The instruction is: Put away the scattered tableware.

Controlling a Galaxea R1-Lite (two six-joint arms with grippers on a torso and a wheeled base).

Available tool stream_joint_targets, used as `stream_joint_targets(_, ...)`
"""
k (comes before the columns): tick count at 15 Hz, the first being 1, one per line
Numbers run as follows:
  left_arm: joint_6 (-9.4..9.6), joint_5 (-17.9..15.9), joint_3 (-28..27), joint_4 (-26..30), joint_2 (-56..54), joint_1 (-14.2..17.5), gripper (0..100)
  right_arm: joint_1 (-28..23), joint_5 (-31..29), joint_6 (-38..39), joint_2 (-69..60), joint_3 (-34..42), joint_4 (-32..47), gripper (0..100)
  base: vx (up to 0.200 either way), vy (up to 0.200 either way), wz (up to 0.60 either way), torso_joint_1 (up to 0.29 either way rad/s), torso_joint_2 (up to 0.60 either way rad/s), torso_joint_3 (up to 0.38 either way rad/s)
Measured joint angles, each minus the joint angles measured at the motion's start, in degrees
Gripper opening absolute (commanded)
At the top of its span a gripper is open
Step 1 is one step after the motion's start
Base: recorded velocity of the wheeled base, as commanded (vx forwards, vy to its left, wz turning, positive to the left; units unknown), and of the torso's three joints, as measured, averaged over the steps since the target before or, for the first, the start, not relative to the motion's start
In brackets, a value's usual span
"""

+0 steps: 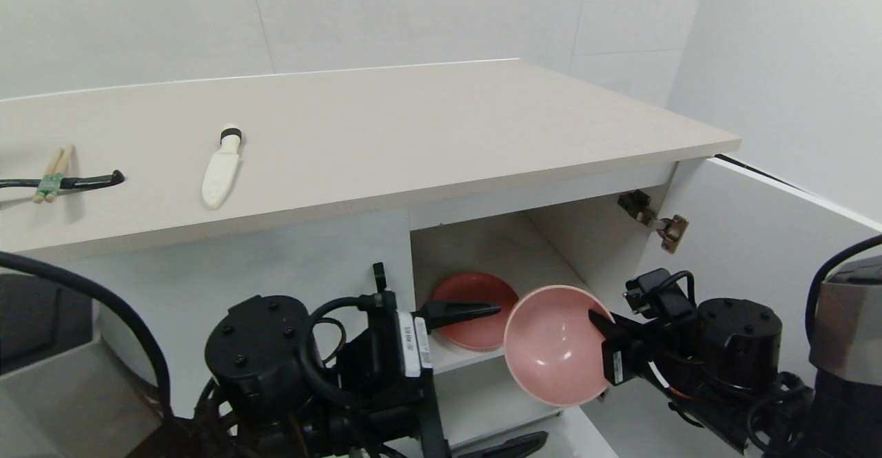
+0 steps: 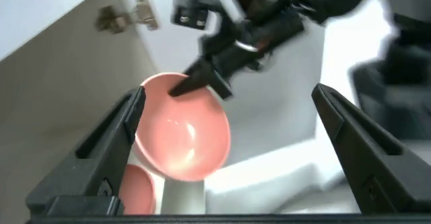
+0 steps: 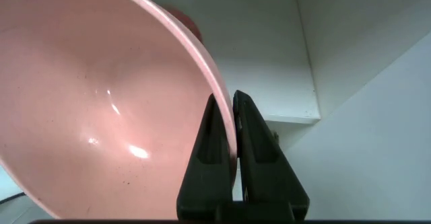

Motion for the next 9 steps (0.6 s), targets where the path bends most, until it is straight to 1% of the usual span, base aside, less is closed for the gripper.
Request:
stream_joint_targets(1, 2.72, -1.17, 2.47, 0.00, -0.99, 2.23, 100, 0.16, -0.02, 0.38, 0.05, -0.34, 0.00, 0, 0.000, 0.000, 0.00, 0.000, 0.00, 0.000)
stream_joint_targets(2, 4.30, -1.52, 4.68, 0.02, -1.77, 3.67, 100, 0.27, -0.02, 1.41, 0.06, -0.88, 0.04, 0, 0.000, 0.000, 0.00, 0.000, 0.00, 0.000)
stream_joint_targets(3, 5.12, -1.74, 6.91, 0.05, -2.54, 4.35, 100, 0.40, -0.07, 3.38, 0.09, -1.88, 0.00, 0, 0.000, 0.000, 0.00, 0.000, 0.00, 0.000)
stream_joint_targets(4, 5.53, -1.89, 9.40, 0.06, -4.05, 4.90, 100, 0.49, -0.07, 6.06, 0.13, -3.23, 0.00, 0, 0.000, 0.000, 0.00, 0.000, 0.00, 0.000)
stream_joint_targets(7, 5.58, -2.13, 15.54, 0.02, -10.22, 7.08, 100, 1.40, -0.09, 11.64, 1.11, -6.49, -0.02, 0, 0.000, 0.000, 0.00, 0.000, 0.00, 0.000)
stream_joint_targets(9, 5.40, -2.30, 19.43, 0.02, -14.36, 7.88, 100, 2.15, -0.09, 12.54, 2.21, -7.47, 0.00, 0, 0.000, 0.000, 0.00, 0.000, 0.00, 0.000)
